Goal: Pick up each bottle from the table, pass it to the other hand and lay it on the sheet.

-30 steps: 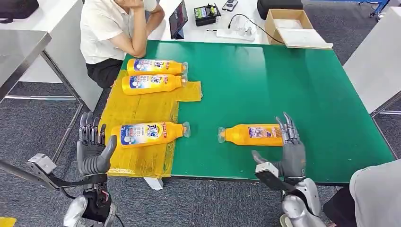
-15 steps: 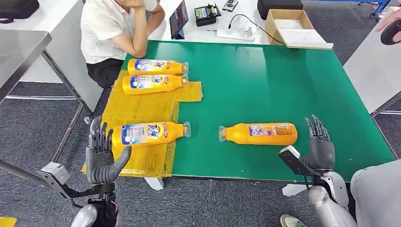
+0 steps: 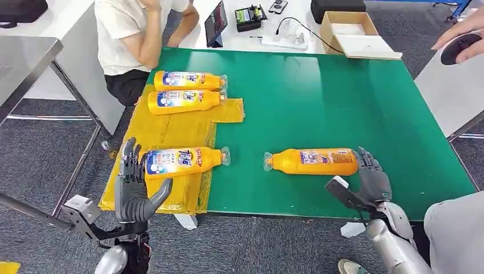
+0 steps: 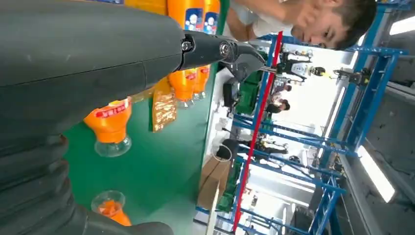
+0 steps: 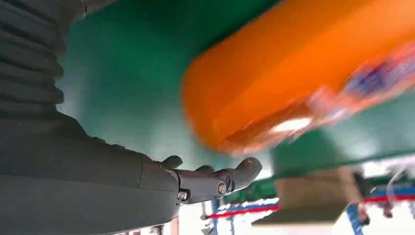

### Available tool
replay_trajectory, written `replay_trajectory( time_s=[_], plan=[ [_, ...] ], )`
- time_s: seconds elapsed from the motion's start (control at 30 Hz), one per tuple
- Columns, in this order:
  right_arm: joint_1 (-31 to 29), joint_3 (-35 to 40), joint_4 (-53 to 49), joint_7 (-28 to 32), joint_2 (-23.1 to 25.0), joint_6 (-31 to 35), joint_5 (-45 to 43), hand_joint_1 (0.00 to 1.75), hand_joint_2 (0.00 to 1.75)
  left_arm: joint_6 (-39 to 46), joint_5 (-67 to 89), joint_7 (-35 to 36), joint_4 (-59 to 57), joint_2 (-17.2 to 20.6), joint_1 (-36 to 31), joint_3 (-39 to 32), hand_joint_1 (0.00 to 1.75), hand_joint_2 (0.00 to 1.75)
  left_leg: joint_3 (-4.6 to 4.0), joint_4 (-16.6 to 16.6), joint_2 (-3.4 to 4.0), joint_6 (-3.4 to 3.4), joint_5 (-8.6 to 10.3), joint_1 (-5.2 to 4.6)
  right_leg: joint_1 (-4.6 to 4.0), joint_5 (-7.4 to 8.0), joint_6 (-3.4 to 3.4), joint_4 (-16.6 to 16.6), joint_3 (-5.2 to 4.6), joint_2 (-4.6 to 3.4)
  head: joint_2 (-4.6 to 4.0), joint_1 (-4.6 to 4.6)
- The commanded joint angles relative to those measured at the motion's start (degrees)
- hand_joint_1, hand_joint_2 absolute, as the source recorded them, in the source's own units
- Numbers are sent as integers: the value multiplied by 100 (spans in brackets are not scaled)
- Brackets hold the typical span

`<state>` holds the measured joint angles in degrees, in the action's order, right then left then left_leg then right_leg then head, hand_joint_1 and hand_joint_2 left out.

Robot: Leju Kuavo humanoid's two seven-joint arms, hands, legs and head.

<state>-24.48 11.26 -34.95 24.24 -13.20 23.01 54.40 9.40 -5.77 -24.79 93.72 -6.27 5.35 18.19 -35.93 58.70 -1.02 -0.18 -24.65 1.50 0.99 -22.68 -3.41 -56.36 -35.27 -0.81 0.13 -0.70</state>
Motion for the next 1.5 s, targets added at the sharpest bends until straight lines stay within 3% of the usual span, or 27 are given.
replay_trajectory(
  time_s=[0.03,0.27,0.4,0.67,0.93,1.1,1.17,1.2,1.23,1.37,1.5],
  plan=[
    [-848,749,1102,-117,519,-185,291,0,175,69,88,64,-564,25,-415,298,0,175,21,-6,25,6,-5,-2,-2,0,11,3,11,-14,0,0],
    [-1317,1196,1297,-437,711,-199,673,0,175,-7,-39,122,-689,-28,-564,477,0,175,21,-3,25,8,-6,-2,-2,-1,11,-1,12,-12,0,2],
    [-1460,1412,1371,-996,748,-327,933,0,175,-52,-73,178,-716,-2,-546,516,0,175,16,-3,20,6,-3,-3,0,-1,9,-2,8,-9,0,2],
    [-1448,1410,1373,-989,728,-313,929,0,175,-50,-72,177,-728,4,-525,516,0,175,20,-5,9,7,-4,-3,0,-5,10,0,15,2,0,0],
    [-1637,1734,1598,-2172,776,-512,1465,0,175,-142,-50,231,-697,34,-480,546,0,175,28,-5,20,11,-6,-6,0,-5,14,-1,20,-5,0,0],
    [-1691,1656,1768,-2330,822,-1574,1335,0,175,-145,-29,258,-789,4,-511,528,0,175,15,-5,8,6,-1,-3,0,-2,8,1,10,0,0,0],
    [-1672,1632,1771,-2308,796,-1619,1306,0,175,-143,-29,258,-807,-2,-530,531,0,175,23,-7,8,6,-2,0,-3,-2,9,5,18,2,0,0],
    [-1649,1620,1781,-2283,786,-1692,1288,21,175,-142,-30,258,-830,-6,-546,534,0,175,40,-11,7,11,-3,-3,-2,-6,14,8,33,9,0,2],
    [-1651,1612,1829,-2292,783,-1884,1256,171,175,-141,-30,258,-855,-10,-565,537,0,175,40,-10,6,9,-2,1,-5,-5,12,10,34,12,0,2],
    [-1507,1437,1945,-2453,641,-2612,1024,175,175,-142,-24,248,-1046,-19,-626,552,0,175,51,-14,0,12,2,-3,-2,-5,15,12,46,21,0,0],
    [-1265,1173,1911,-2008,497,-2419,728,175,175,-170,-29,199,-1129,-15,-688,579,0,175,71,-16,-12,12,4,3,-9,-4,17,24,65,35,0,-2]
  ],
)
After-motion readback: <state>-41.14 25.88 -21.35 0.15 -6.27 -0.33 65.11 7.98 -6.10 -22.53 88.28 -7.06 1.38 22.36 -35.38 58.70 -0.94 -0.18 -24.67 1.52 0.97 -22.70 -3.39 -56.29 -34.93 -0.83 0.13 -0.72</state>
